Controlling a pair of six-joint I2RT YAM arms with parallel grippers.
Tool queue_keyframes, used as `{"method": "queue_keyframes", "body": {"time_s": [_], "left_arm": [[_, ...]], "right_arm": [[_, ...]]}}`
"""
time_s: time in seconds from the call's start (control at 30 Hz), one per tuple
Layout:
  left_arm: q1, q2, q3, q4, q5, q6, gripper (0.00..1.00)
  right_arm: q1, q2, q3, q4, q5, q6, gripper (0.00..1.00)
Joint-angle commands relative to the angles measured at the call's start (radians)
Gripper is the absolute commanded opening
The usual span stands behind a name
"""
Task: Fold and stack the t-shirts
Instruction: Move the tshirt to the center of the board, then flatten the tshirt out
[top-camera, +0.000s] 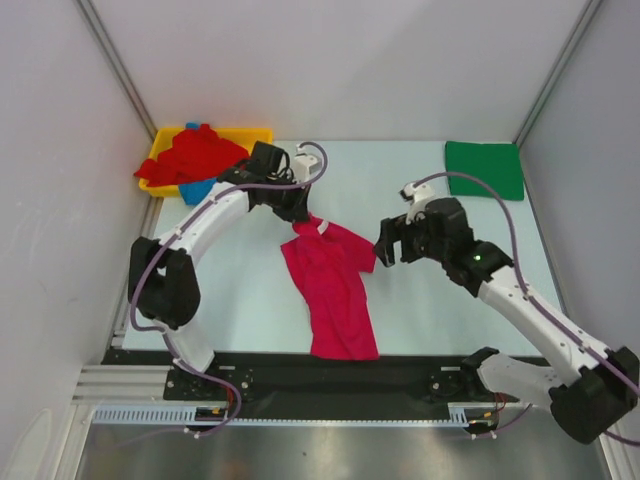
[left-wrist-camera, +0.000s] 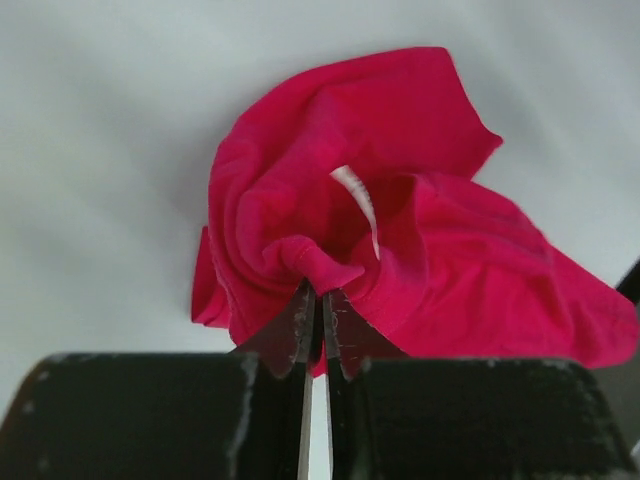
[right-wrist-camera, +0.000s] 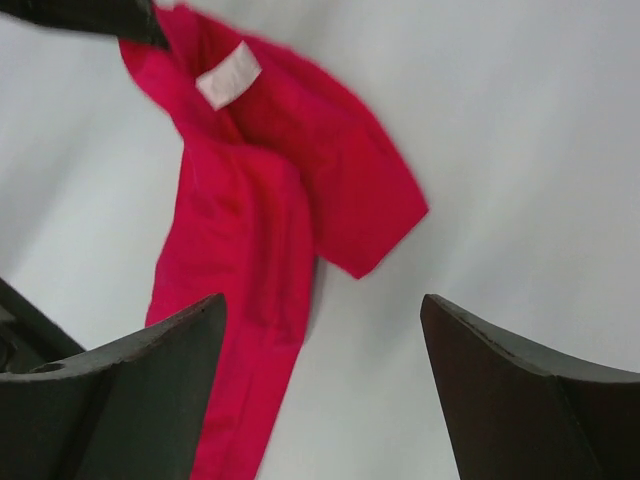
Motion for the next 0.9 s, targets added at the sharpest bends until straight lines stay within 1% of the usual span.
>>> {"method": "queue_keyframes", "body": {"time_s": [0.0,0.07,0.1,0.17,0.2,0.23,0.27,0.3,0.37,0.4,0.47,0.5,0.53,0.6,0.63,0.7,0.73,0.8,0.87], "left_arm": [[0.021,0.015,0.006,0.196,-0.049,0.035,0.08],[0.045,0.076,0.038,0.225,-0.094,-0.004,0.11],[0.056,0.098,0.092,0.230,-0.132,-0.015,0.23],[0.080,0.144,0.149,0.218,-0.169,-0.063,0.42],[0.087,0.150,0.190,0.192,-0.178,-0.070,0.65],[0.090,0.150,0.198,0.180,-0.184,-0.081,0.76],[0.087,0.138,0.193,0.173,-0.174,-0.083,0.82],[0.084,0.095,0.155,0.179,-0.159,-0.081,0.90],[0.056,0.017,0.079,0.221,-0.132,-0.071,0.90],[0.038,-0.078,-0.022,0.236,-0.123,-0.039,0.91],[-0.031,-0.161,-0.128,0.245,-0.079,0.001,0.89],[-0.060,-0.210,-0.205,0.223,-0.059,0.044,0.87],[-0.115,-0.218,-0.231,0.195,-0.056,0.060,0.86],[-0.166,-0.227,-0.306,0.140,-0.048,0.083,0.85],[-0.215,-0.238,-0.337,0.141,-0.059,0.109,0.84],[-0.266,-0.246,-0.420,0.176,-0.120,0.164,0.86],[-0.312,-0.241,-0.443,0.193,-0.152,0.178,0.86],[-0.340,-0.226,-0.504,0.256,-0.216,0.205,0.86],[-0.363,-0.204,-0.535,0.303,-0.238,0.218,0.83]], "right_arm": [[0.055,0.082,-0.038,-0.064,0.005,0.032,0.85],[0.054,0.122,-0.047,-0.027,-0.025,0.050,0.84],[0.043,0.171,-0.041,-0.021,-0.020,0.061,0.82],[0.015,0.223,-0.029,-0.006,-0.023,0.085,0.75],[-0.032,0.272,-0.017,0.016,-0.040,0.093,0.72],[-0.055,0.301,-0.008,0.026,-0.061,0.104,0.66],[-0.081,0.328,0.003,0.039,-0.098,0.114,0.63],[-0.113,0.384,0.028,0.048,-0.104,0.128,0.60],[-0.132,0.433,0.058,0.057,-0.109,0.127,0.59],[-0.132,0.464,0.074,0.063,-0.097,0.116,0.61],[-0.132,0.550,0.123,0.068,-0.089,0.107,0.64],[-0.129,0.578,0.144,0.060,-0.091,0.107,0.66],[-0.128,0.636,0.178,0.056,-0.095,0.105,0.68],[-0.126,0.683,0.209,0.053,-0.103,0.104,0.69],[-0.126,0.708,0.218,0.059,-0.107,0.104,0.69],[-0.124,0.774,0.247,0.069,-0.121,0.110,0.69],[-0.127,0.797,0.262,0.072,-0.138,0.117,0.68],[-0.123,0.857,0.304,0.060,-0.147,0.124,0.64],[-0.117,0.884,0.328,0.051,-0.160,0.125,0.63]]}}
